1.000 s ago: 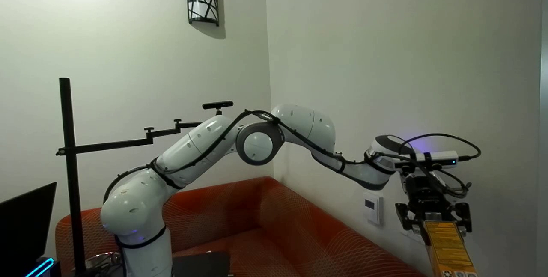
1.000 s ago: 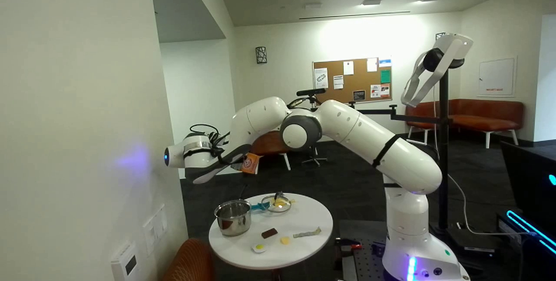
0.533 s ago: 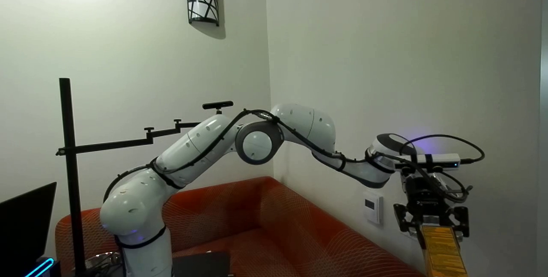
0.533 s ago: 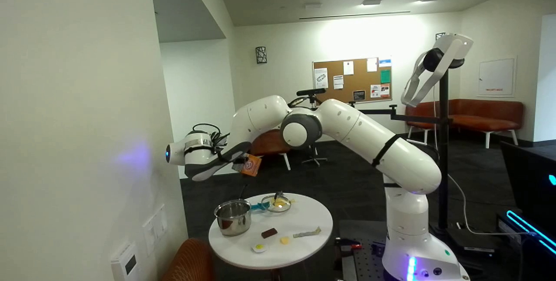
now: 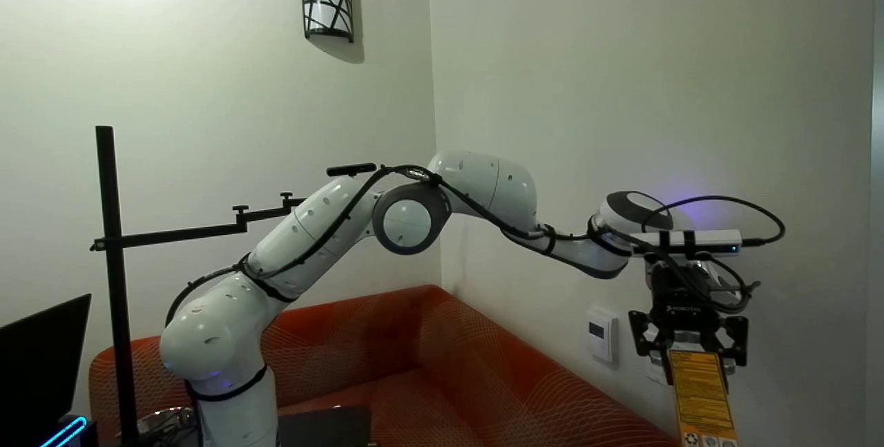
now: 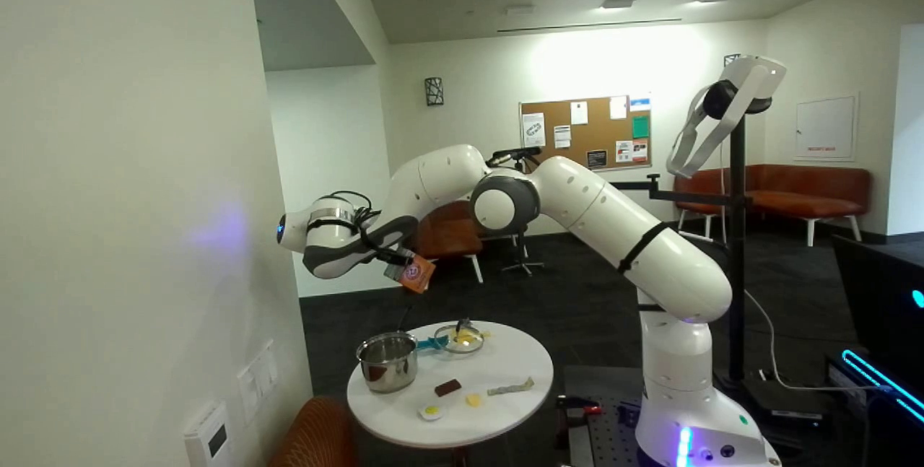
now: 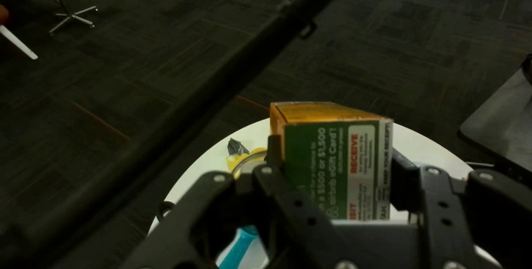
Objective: Pour the contents in the box into the pot
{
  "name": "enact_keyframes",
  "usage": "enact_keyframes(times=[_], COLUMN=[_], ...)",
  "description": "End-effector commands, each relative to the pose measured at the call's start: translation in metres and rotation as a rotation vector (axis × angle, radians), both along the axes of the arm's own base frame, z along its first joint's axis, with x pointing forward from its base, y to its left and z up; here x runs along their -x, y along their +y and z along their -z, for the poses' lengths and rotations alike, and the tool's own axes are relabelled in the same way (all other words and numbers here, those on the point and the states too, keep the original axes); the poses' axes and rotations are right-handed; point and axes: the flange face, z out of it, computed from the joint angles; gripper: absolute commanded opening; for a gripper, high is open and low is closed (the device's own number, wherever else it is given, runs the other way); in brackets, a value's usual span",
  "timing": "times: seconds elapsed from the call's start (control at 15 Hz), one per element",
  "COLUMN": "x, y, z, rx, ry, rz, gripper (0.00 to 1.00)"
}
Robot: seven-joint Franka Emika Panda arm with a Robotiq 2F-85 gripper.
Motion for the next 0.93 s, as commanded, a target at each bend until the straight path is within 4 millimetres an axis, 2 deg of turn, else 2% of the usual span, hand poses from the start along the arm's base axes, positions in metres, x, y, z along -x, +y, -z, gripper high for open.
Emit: enact_keyframes(times=[0.0,0.4,0.47,0.53,0.6,0.67,0.8,0.87], x=[0.007,0.003,0.005,0.003,0.004,0.003,0.003,0.000], y=[0.001,-0.007,-0.005,-0.006,-0.002,-0.003,0.004,0.008], z=[-0.017,-0.011,-0.012,-0.006,-0.011,-0.004,-0.007,-0.004], rx=[0.056,0.242,0.204,0.270,0.218,0.302,0.280,0.337], ry=[-0.012,-0.023,-0.025,-0.029,-0.027,-0.025,-0.020,-0.025], rz=[-0.013,-0.072,-0.046,-0.088,-0.056,-0.107,-0.095,-0.137], gripper=[0.28,0.28,0.28,0.28,0.28,0.28,0.28,0.28])
